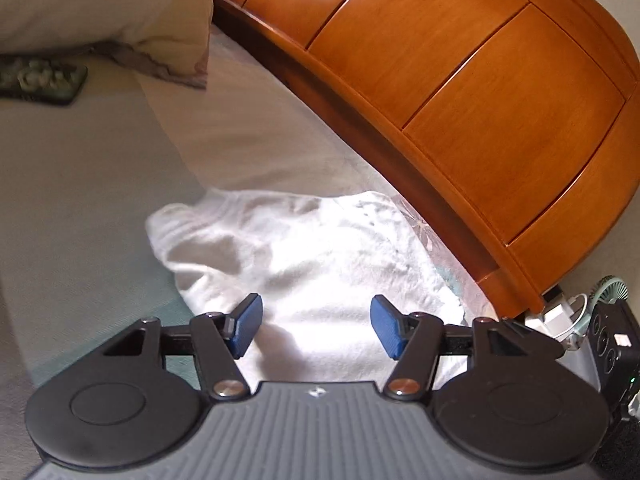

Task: Fold clothes

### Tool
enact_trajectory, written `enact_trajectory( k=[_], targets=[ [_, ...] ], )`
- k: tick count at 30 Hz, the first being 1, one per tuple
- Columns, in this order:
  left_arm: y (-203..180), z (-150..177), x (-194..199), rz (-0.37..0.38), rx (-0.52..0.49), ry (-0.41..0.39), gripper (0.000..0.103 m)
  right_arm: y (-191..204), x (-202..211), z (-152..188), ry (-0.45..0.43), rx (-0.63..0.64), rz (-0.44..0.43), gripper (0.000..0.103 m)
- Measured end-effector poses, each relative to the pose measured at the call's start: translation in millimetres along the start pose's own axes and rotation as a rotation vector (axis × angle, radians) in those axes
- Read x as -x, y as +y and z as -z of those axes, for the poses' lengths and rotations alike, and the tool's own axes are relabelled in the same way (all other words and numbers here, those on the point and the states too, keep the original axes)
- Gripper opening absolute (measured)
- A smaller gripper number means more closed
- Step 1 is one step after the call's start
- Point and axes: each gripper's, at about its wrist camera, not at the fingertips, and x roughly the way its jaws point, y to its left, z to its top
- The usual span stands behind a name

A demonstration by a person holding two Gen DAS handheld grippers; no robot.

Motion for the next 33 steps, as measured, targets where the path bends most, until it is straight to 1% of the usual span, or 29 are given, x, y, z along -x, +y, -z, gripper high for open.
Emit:
enact_trajectory(
  k=[1, 3, 5, 6, 8, 10, 11, 12, 14, 16, 17, 19, 20, 21, 23, 24, 25, 27, 29, 31, 33],
  targets=[
    [-5.9, 0.2, 14.3, -0.039, -0.06, -0.032, 0.066, 3.8, 1.3, -2.8, -0.02, 0.015, -0.007, 0.103],
    [-11.7, 1.7, 33.8, -0.08, -0.14, -0.055, 0.079, 14.8, -3.8, -9.6, -0.06, 0.049, -0.023, 0.103],
    [-12.1, 9.1, 44.9, -0.13, -0.222, -0.044, 0.083, 21.7, -16.3, -14.9, -0.066, 0.055, -0.056, 0.103],
    [-11.8, 14.7, 51.3, -0.166, -0.257, -0.038, 0.083, 22.8, -25.4, -15.2, -0.045, 0.046, -0.067, 0.103],
    [-9.0, 27.4, 61.8, -0.247, -0.303, -0.01, 0.088, 26.2, -33.6, -13.6, -0.037, 0.058, -0.038, 0.103],
    [-1.5, 42.6, 73.1, -0.323, -0.324, 0.018, 0.088, 26.7, -30.2, -18.5, -0.025, 0.059, -0.028, 0.103],
    [2.9, 49.9, 79.5, -0.347, -0.326, 0.022, 0.088, 25.6, -27.0, -22.6, -0.03, 0.058, -0.03, 0.103],
    [7.2, 56.6, 86.5, -0.362, -0.322, 0.019, 0.089, 23.0, -23.1, -28.7, -0.056, 0.057, -0.025, 0.103],
    [11.5, 67.4, 97.9, -0.375, -0.296, 0.012, 0.093, 13.7, -22.2, -45.8, -0.108, 0.041, 0.037, 0.103],
    [14.7, 77.6, 108.8, -0.384, -0.264, 0.006, 0.094, -1.9, -34.9, -62.8, -0.121, 0.016, 0.11, 0.103],
    [16.3, 82.6, 114.2, -0.388, -0.248, 0.002, 0.094, -10.2, -48.8, -67.1, -0.088, 0.009, 0.139, 0.103],
    [19.4, 92.8, 125.0, -0.396, -0.216, -0.004, 0.094, -25.8, -80.9, -71.5, 0.008, -0.006, 0.19, 0.103],
    [21.0, 97.8, 130.4, -0.4, -0.2, -0.008, 0.094, -31.3, -87.6, -72.3, 0.024, -0.024, 0.189, 0.103],
    [22.6, 102.9, 135.8, -0.405, -0.184, -0.011, 0.094, -35.3, -88.7, -72.2, 0.022, -0.048, 0.173, 0.103],
    [21.0, 109.2, 145.6, -0.427, -0.192, -0.022, 0.094, -39.0, -85.9, -73.2, 0.022, -0.09, 0.157, 0.103],
    [19.5, 111.2, 149.6, -0.441, -0.205, -0.027, 0.094, -33.9, -76.4, -73.8, 0.012, -0.101, 0.162, 0.103],
    [17.9, 112.8, 152.8, -0.459, -0.217, -0.035, 0.094, -27.0, -65.2, -71.3, -0.006, -0.102, 0.141, 0.103],
    [14.2, 115.8, 158.6, -0.495, -0.23, -0.057, 0.094, -12.1, -42.4, -63.0, -0.045, -0.092, 0.073, 0.103],
    [9.9, 118.8, 163.1, -0.525, -0.229, -0.085, 0.095, 5.2, -36.7, -52.0, -0.019, -0.058, 0.053, 0.103],
    [4.9, 121.0, 166.7, -0.537, -0.228, -0.098, 0.096, 18.0, -42.7, -39.5, 0.029, -0.021, 0.073, 0.103],
    [-1.9, 121.6, 171.9, -0.533, -0.234, -0.09, 0.096, 28.5, -44.3, -30.5, 0.062, 0.0, 0.103, 0.103]
  ],
)
